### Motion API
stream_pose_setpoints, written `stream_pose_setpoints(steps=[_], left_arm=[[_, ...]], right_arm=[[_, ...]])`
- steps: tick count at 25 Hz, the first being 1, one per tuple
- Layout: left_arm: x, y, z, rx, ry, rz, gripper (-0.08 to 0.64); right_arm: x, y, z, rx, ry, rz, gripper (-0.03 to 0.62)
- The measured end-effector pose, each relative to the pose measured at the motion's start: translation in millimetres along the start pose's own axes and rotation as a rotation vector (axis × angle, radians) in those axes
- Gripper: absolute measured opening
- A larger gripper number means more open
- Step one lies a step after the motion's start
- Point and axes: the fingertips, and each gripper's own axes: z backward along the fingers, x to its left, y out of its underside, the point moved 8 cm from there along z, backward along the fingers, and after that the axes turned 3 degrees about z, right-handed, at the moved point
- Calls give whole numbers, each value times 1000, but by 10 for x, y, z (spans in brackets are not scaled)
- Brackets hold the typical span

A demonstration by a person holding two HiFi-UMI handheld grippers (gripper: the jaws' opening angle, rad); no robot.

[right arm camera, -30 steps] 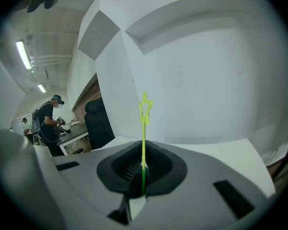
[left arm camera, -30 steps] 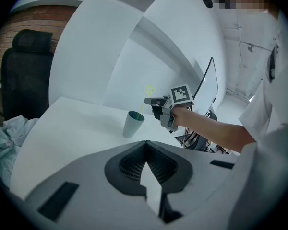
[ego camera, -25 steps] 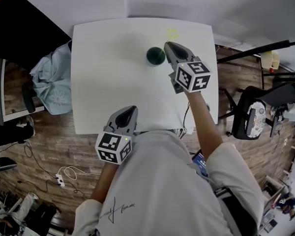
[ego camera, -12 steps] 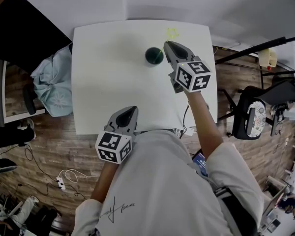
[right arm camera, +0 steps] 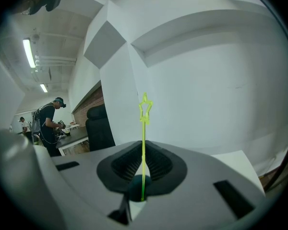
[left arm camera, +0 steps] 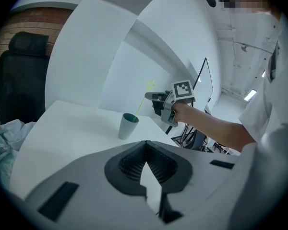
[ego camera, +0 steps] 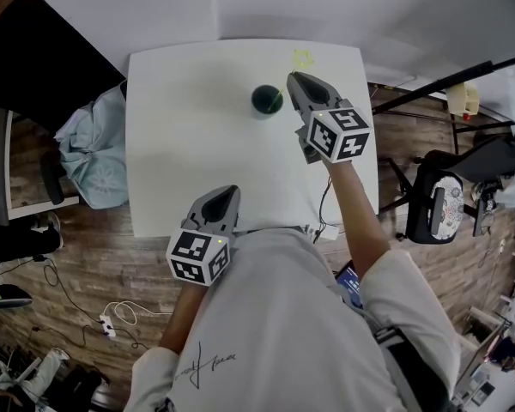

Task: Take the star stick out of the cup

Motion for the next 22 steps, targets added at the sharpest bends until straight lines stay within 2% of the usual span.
stream_pose_setpoints(steps=[22], left_arm=[[-29,18,40,-7,18,-13,-6]], right_arm=[[49,-172,239,-42,12,31,26]])
